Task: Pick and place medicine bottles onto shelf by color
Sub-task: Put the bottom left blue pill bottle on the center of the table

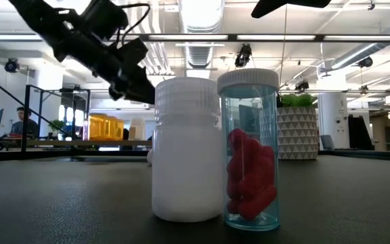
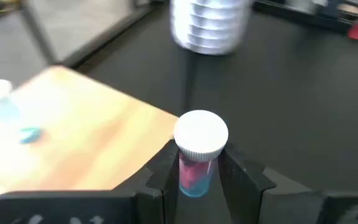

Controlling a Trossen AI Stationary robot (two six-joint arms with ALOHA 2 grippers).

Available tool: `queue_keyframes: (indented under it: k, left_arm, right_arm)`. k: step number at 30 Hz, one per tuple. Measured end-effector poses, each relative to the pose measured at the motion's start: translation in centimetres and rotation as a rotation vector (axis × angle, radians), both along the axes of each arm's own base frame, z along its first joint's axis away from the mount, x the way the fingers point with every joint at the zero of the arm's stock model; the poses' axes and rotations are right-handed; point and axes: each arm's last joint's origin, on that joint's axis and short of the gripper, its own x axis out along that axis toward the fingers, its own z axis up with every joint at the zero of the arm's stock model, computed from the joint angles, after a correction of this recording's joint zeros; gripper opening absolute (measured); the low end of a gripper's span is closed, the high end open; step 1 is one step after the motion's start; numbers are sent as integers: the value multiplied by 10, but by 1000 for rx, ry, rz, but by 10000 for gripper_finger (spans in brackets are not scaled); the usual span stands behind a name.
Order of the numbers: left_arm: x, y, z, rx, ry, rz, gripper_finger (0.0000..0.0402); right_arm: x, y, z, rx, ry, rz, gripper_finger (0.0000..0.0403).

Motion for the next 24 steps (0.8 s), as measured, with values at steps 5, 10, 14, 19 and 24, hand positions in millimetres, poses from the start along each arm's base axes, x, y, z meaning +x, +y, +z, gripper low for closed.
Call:
queue_keyframes:
  k: [5, 10, 14, 19, 24]
  left_arm:
    - [0, 5, 8, 5, -28, 181, 82]
    - [-1, 8, 7, 19, -55, 326, 82]
    - [0, 10, 3, 21, -62, 406, 82]
    - [6, 12, -7, 4, -60, 444, 82]
    - [12, 14, -18, -4, -58, 499, 82]
  right_arm:
    - [1, 0, 1, 5, -9, 0, 306]
    - [1, 0, 1, 6, -9, -1, 306]
    - [1, 0, 1, 6, -9, -2, 306]
    - [1, 0, 1, 6, -10, -1, 306]
    - [1, 0, 1, 6, -10, -1, 306]
